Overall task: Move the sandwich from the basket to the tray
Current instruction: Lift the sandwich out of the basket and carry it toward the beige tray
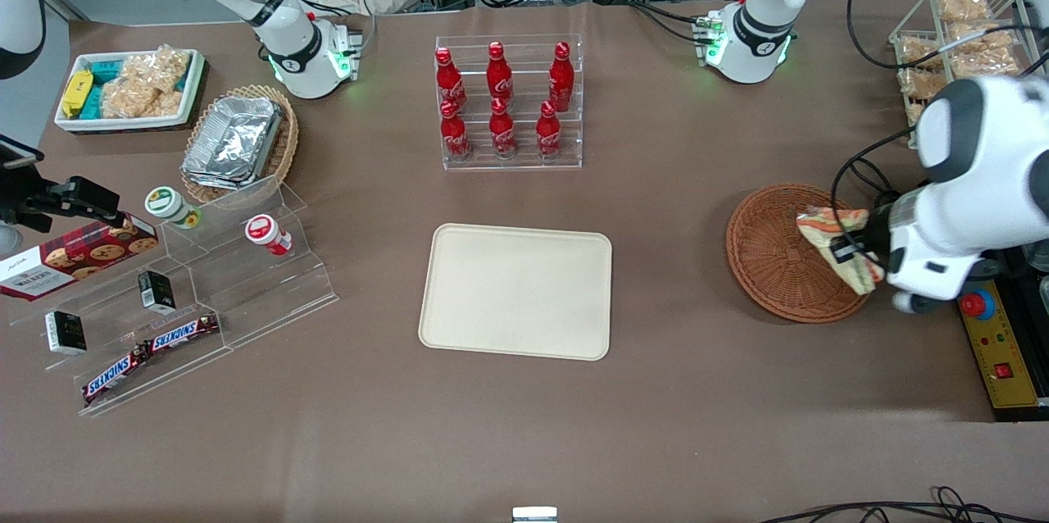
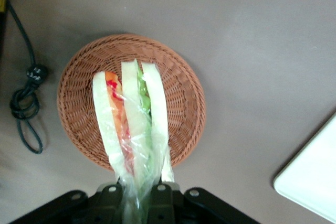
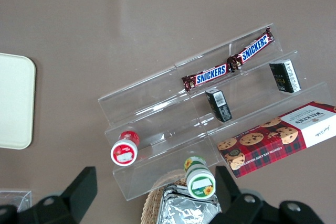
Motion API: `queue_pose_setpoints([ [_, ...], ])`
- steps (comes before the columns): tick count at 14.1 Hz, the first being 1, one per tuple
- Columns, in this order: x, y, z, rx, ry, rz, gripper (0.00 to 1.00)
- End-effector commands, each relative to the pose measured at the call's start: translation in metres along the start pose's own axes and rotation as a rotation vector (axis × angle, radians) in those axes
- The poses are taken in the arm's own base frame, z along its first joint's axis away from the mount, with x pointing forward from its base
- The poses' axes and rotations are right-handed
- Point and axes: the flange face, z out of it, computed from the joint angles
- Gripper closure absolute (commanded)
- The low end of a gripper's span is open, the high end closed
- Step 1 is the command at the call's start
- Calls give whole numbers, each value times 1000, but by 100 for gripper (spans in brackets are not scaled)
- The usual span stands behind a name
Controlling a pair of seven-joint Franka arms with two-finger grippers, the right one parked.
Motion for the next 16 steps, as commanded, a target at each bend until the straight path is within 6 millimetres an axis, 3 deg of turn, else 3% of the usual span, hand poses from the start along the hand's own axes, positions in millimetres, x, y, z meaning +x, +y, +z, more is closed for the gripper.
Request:
queue_pose_setpoints([
  [1, -4, 20, -13, -17, -10, 37, 87],
  [4, -24, 71, 1, -27, -19, 139, 87],
  [9, -72, 187, 50, -69, 29, 326, 87],
  [12, -95, 237, 78, -106, 70, 400, 88],
  [16, -135, 294, 158, -9, 81, 493, 88],
])
